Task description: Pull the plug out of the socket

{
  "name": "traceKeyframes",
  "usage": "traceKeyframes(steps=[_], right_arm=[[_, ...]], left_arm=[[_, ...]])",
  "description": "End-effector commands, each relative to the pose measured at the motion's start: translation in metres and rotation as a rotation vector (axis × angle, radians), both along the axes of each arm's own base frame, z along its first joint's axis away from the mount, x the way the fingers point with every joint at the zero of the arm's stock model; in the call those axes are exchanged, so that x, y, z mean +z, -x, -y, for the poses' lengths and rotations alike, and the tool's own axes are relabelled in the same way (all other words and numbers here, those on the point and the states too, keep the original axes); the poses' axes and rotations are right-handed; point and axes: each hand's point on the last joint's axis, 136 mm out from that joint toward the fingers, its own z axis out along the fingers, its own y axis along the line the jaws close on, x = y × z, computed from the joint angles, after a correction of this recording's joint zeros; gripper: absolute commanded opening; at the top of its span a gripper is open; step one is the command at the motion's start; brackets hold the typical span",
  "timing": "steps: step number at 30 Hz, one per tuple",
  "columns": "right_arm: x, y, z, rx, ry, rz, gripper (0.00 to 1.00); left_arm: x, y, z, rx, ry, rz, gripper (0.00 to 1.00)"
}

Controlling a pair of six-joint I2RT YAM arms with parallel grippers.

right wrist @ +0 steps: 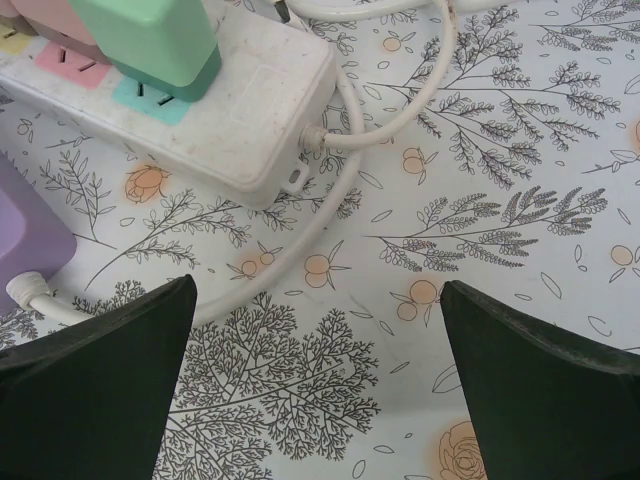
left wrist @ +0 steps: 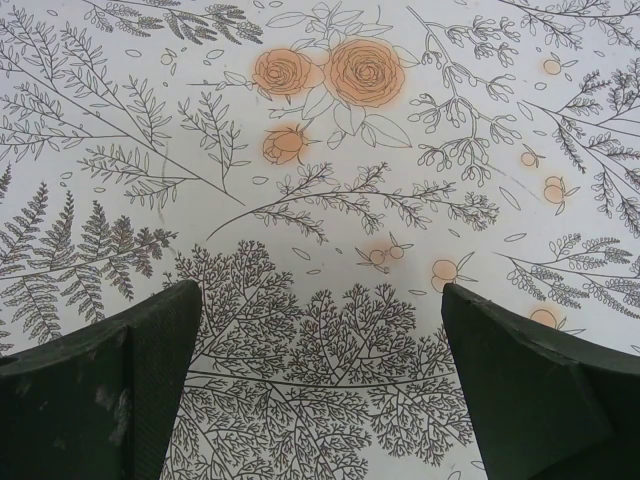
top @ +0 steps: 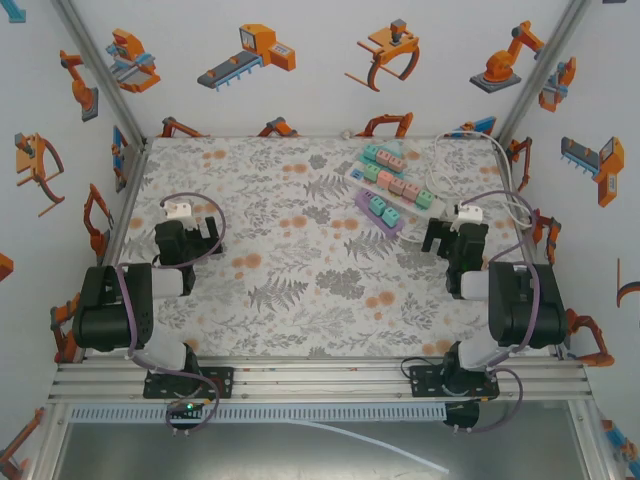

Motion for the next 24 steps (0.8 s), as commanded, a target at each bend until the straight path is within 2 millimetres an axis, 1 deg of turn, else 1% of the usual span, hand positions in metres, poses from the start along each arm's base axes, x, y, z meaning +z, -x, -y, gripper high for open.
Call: traceKeyframes(steps=[1, 5, 9, 10, 13, 21, 22, 24], right_arm=[[0.011, -0.005, -0.001, -0.001, 0.016, 0.032, 0.99], [0.01, -0.005, -0.001, 0.002, 0.016, 0.03, 0.99], [0.011, -0.006, -0.01, 0.063, 0.016, 0.036, 0.99], [0.011, -0.006, -0.01, 0.06, 0.015, 0.036, 0.99], [0.011, -0.005, 0.0, 0.0, 0.015, 0.034, 0.99], [0.012, -0.005, -0.002, 0.009, 0.015, 0.036, 0.99], [0.014, -0.004, -0.003, 0.016, 0.013, 0.044, 0.99], [0.026, 0.0, -0.007, 0.038, 0.016, 0.074, 0.99]], left_arm=[[0.01, -0.004, 0.0, -0.004, -0.017, 0.034, 0.97], [0.01, -0.004, 0.0, -0.003, -0.017, 0.033, 0.97], [0.01, -0.004, 0.0, -0.003, -0.017, 0.034, 0.97], [0.011, -0.004, 0.0, -0.003, -0.017, 0.036, 0.97], [0.01, -0.004, 0.0, -0.004, -0.018, 0.034, 0.97], [0.011, -0.004, 0.0, -0.003, -0.017, 0.036, 0.97], [0.011, -0.004, 0.001, -0.005, -0.015, 0.037, 0.97], [0.018, -0.004, 0.001, -0.009, -0.016, 0.04, 0.97]])
